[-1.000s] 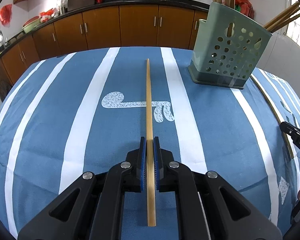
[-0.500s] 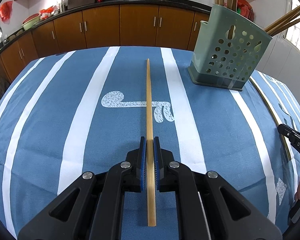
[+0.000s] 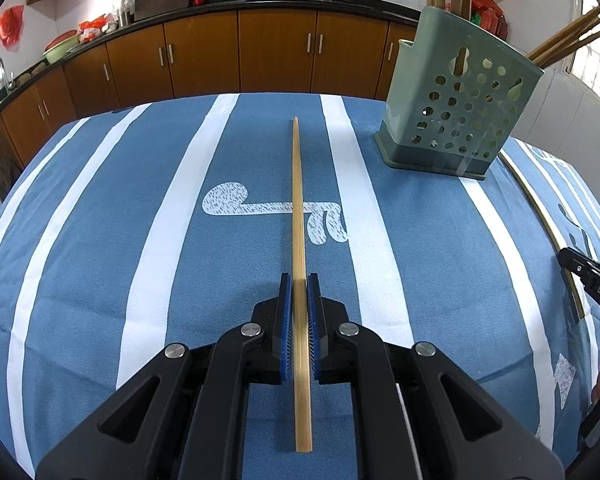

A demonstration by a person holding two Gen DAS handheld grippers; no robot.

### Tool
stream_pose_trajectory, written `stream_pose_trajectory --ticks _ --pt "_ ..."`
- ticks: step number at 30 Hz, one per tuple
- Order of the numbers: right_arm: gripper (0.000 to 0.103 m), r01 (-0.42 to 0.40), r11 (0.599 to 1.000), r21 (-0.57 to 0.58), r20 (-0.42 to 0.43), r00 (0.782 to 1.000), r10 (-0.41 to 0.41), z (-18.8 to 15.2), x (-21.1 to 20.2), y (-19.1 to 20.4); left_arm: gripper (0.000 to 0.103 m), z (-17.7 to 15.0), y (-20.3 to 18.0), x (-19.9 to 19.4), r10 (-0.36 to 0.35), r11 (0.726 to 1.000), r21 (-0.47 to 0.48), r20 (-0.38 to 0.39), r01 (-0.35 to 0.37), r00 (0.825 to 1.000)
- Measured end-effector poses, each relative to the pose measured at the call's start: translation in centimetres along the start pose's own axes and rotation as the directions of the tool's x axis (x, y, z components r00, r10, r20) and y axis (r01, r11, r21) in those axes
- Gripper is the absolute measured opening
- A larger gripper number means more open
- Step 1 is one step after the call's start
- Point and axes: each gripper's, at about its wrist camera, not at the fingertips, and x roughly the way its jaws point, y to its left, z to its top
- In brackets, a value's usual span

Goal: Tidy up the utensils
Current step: 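Lift both held chopsticks and turn them upright above the green holder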

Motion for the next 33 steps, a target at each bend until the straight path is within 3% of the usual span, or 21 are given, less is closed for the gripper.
stream_pose_trajectory --ticks 21,25,33 --pt "0.008 -0.011 1.000 0.007 0.003 1.000 0.011 -0.5 -0.5 -0.1 0.008 -0.6 -0.2 -0.6 0.008 0.999 0.037 -0.006 -0.008 1.000" --pt "0.008 -0.029 0.999 0.026 0.048 0.998 0.028 -0.3 -2.3 -0.7 0.008 -0.7 0.1 -1.2 -0.007 0.999 0.031 -0.009 0.007 1.000" --pt "0.008 -0.052 0.997 0.056 0.168 0.985 0.042 1.4 -6.8 -1.8 0.007 0.4 0.9 -4.8 -0.039 0.999 0.013 0.078 0.038 0.996"
